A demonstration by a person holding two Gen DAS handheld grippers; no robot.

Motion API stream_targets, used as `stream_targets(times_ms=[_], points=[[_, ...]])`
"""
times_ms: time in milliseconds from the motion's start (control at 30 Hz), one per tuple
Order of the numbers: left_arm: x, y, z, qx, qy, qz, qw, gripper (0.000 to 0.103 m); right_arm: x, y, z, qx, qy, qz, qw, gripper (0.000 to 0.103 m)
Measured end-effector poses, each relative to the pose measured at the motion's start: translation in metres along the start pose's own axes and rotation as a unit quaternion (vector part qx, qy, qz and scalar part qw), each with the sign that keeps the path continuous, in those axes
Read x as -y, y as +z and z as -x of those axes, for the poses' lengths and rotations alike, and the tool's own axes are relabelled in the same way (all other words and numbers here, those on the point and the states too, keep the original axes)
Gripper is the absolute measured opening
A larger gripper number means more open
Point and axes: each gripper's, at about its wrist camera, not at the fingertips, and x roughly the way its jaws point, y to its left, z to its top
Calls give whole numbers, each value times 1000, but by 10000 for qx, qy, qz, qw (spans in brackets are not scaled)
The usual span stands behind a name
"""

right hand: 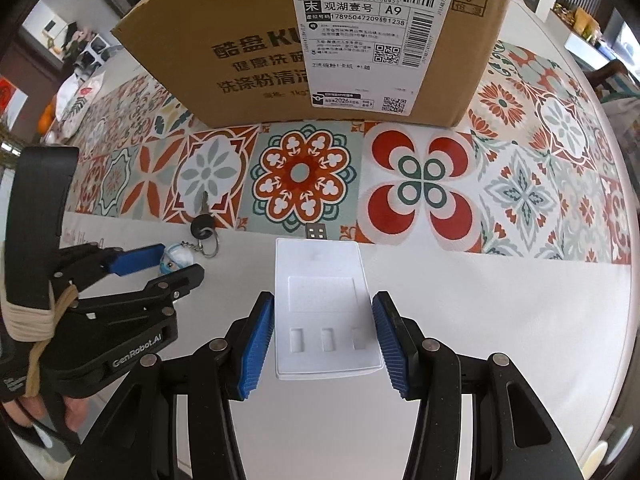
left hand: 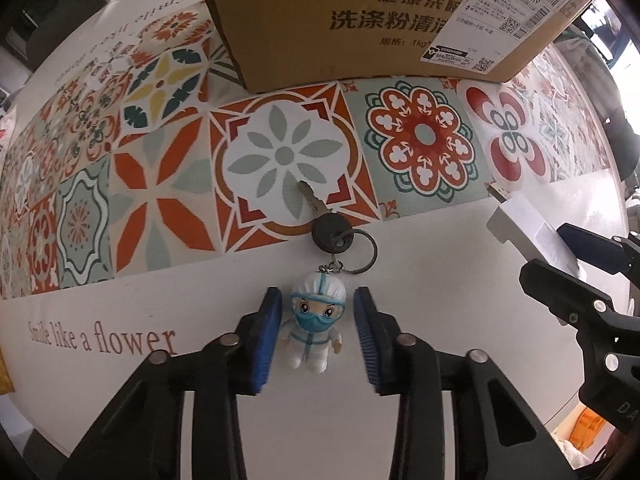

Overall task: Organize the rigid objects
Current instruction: 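Grasp the white charger with the right tool while the left tool grasps the astronaut keychain, then lift the charger and keychain and carry both tools over the box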

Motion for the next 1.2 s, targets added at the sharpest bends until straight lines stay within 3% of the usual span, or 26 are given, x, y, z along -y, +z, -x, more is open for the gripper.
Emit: stream_targets(times_ms=[100, 300, 533, 1200], points=[[4, 0, 2, 71, -65, -18, 10000, 27, -1, 0, -1, -9, 7, 0, 10000, 50], [-4, -10, 11, 294, -215, 77, 9993, 27, -7, 0, 1, 16, 54, 67, 10000, 50], [-5, -24, 49, 714, -314, 210, 9967, 27, -12, 0, 15, 158, 136, 132, 9997, 50], [-1, -13, 143, 1875, -395, 275, 9811, 27, -14, 14, 98, 1184, 239, 239, 9924, 50]])
